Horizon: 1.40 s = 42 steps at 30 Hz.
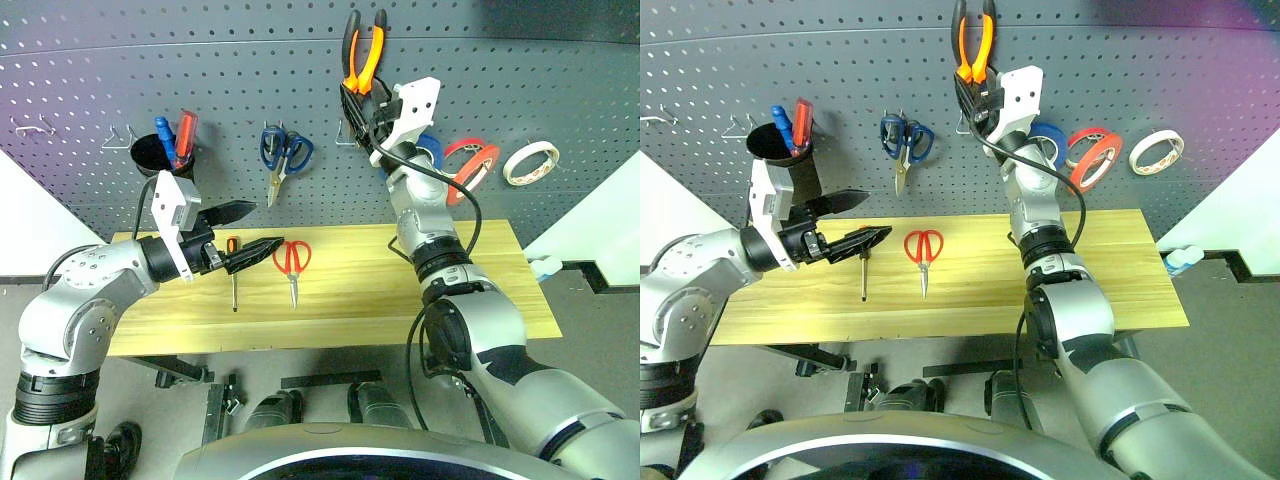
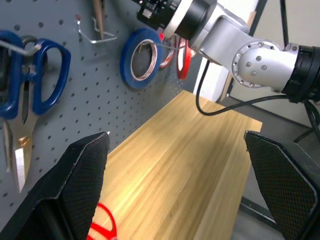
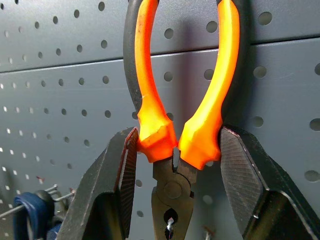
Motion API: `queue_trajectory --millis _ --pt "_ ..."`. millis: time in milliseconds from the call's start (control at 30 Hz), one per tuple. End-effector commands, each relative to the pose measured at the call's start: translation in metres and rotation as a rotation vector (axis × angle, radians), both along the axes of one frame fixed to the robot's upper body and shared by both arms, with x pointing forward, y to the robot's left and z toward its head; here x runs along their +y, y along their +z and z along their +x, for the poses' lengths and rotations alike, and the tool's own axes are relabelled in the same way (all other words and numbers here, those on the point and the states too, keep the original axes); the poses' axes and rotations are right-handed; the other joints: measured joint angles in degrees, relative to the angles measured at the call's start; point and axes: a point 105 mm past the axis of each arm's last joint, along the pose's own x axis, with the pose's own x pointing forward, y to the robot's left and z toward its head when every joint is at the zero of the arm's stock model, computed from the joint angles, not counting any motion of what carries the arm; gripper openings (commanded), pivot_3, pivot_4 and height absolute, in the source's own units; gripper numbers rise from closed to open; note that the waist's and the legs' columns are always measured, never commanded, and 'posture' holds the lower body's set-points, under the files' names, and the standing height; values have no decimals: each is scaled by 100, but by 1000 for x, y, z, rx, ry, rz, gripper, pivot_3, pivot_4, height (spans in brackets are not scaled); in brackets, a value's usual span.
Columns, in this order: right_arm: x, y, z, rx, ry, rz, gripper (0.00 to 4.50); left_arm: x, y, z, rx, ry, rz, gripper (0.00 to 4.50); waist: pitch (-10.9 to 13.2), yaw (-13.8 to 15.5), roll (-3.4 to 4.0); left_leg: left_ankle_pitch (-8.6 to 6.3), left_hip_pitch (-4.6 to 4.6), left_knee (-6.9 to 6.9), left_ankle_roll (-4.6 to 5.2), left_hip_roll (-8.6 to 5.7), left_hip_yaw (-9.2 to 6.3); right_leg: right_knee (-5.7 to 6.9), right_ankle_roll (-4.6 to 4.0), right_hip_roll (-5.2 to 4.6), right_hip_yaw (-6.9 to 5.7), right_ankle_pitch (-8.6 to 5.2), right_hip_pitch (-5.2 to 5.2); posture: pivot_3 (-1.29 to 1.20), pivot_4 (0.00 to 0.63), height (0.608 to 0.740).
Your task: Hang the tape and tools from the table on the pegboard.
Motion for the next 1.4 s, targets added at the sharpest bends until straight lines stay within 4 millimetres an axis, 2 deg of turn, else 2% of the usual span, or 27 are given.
queue_trajectory --millis 33,600,833,900,967,1033,1133,1167,1400 --pt "3 15 -4 -77 -20 -13 2067 0 14 -7 -54 -11 10 4500 0 4 0 0 0 0 0 0 0 0 0 0 0 0 0 55 164 740" --pt "4 -39 -1 25 -111 -98 2067 2 16 -11 -44 -9 20 4500 1 7 1 0 5 -6 0 0 -2 -1 -7 0 0 -5 3 72 178 740" --pt "3 -46 1 45 -144 -137 2067 2 15 -11 -38 -6 18 4500 2 9 1 0 9 -7 0 0 -3 -2 -8 0 0 -5 8 76 179 740" --pt "4 -49 1 68 -98 -109 2067 2 15 -12 -39 -7 20 4500 2 11 1 0 16 -8 0 0 -3 -3 -8 0 -1 -6 16 76 179 740" --pt "4 -48 0 65 -77 -102 2783 2 14 -12 -37 -6 19 4500 3 11 1 0 28 -11 1 0 -4 -7 -9 0 -1 -6 29 75 178 740" --pt "2 -47 0 61 -87 -103 3279 2 14 -12 -37 -6 18 4500 4 7 1 -1 54 -18 3 0 -4 -16 -9 0 -2 -7 55 72 177 740" --pt "0 -44 0 48 -95 -111 4380 1 13 -12 -36 -9 17 4500 4 9 1 -2 86 -27 4 1 -8 -27 -24 0 -4 -17 89 70 175 740" --pt "0 -43 0 43 -96 -112 4488 0 13 -12 -36 -10 14 4500 4 9 1 -2 86 -26 4 1 -8 -26 -24 0 -4 -17 89 68 174 740" --pt "-4 -37 -2 18 -96 -94 4488 -1 13 -11 -35 -14 11 4500 4 9 1 -2 85 -27 4 1 -9 -27 -23 0 -4 -17 89 63 173 740"
